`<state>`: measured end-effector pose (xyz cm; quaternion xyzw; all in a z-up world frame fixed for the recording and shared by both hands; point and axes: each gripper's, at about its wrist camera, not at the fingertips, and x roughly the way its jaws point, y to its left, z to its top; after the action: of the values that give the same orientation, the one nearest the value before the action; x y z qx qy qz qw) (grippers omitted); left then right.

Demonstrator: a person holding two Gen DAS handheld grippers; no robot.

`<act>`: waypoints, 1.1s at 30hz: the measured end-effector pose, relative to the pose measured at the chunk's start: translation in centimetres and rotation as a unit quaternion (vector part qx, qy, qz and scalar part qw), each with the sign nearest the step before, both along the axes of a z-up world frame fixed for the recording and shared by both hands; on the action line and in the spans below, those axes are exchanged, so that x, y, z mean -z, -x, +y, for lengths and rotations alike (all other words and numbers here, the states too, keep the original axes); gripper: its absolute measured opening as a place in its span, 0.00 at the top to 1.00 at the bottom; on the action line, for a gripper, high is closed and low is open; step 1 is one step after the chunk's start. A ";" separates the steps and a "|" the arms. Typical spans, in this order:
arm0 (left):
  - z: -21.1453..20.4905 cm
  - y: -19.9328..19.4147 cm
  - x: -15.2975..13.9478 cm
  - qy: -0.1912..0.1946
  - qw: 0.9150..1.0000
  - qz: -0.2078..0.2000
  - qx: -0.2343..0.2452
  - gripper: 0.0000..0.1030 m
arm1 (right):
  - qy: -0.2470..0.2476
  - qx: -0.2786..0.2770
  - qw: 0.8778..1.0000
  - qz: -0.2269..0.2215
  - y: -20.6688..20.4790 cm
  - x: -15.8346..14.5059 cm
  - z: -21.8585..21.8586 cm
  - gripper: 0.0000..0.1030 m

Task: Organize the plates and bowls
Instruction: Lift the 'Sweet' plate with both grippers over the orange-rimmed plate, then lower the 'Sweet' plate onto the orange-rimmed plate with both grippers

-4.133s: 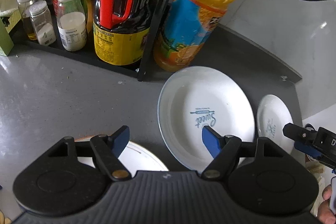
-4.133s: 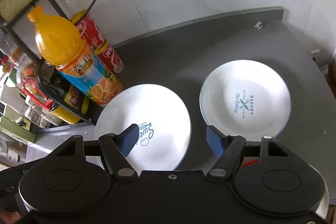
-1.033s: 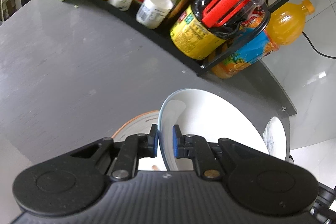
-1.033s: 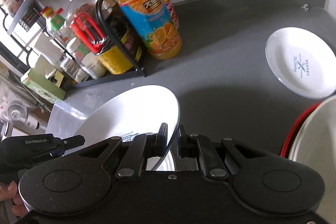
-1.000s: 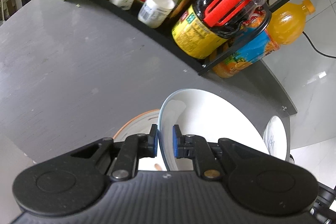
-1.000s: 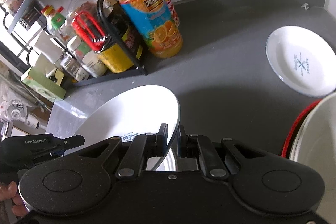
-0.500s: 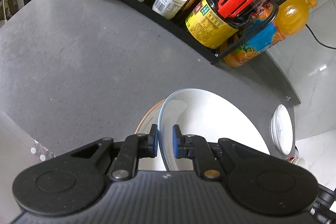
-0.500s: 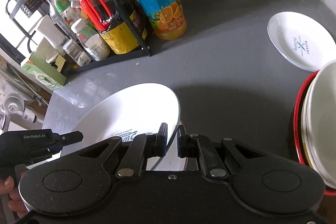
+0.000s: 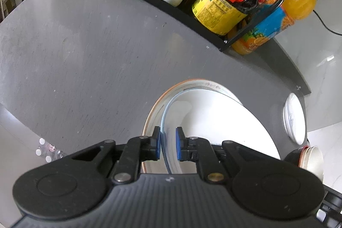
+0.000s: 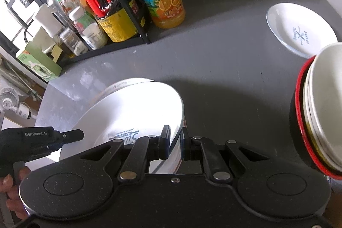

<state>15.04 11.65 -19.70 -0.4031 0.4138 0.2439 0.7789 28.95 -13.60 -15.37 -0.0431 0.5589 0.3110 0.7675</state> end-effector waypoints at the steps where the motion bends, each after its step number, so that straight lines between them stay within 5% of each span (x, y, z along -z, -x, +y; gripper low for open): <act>1: -0.1 0.1 0.1 -0.002 1.000 0.001 0.000 0.89 | 0.002 -0.002 1.000 -0.001 0.2 0.1 0.0 0.91; 25: -0.9 -0.6 2.6 -0.019 0.999 0.025 0.015 0.88 | 0.035 -0.014 0.999 -0.015 0.7 1.6 0.1 0.91; 33: -0.4 -0.8 2.6 0.003 1.000 0.027 0.009 0.84 | 0.036 -0.013 0.999 -0.017 0.5 1.9 0.4 0.91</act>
<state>15.85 11.24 -22.27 -0.3948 0.4394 0.2462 0.7684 28.49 -13.18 -17.23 -0.0833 0.5560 0.2998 0.7707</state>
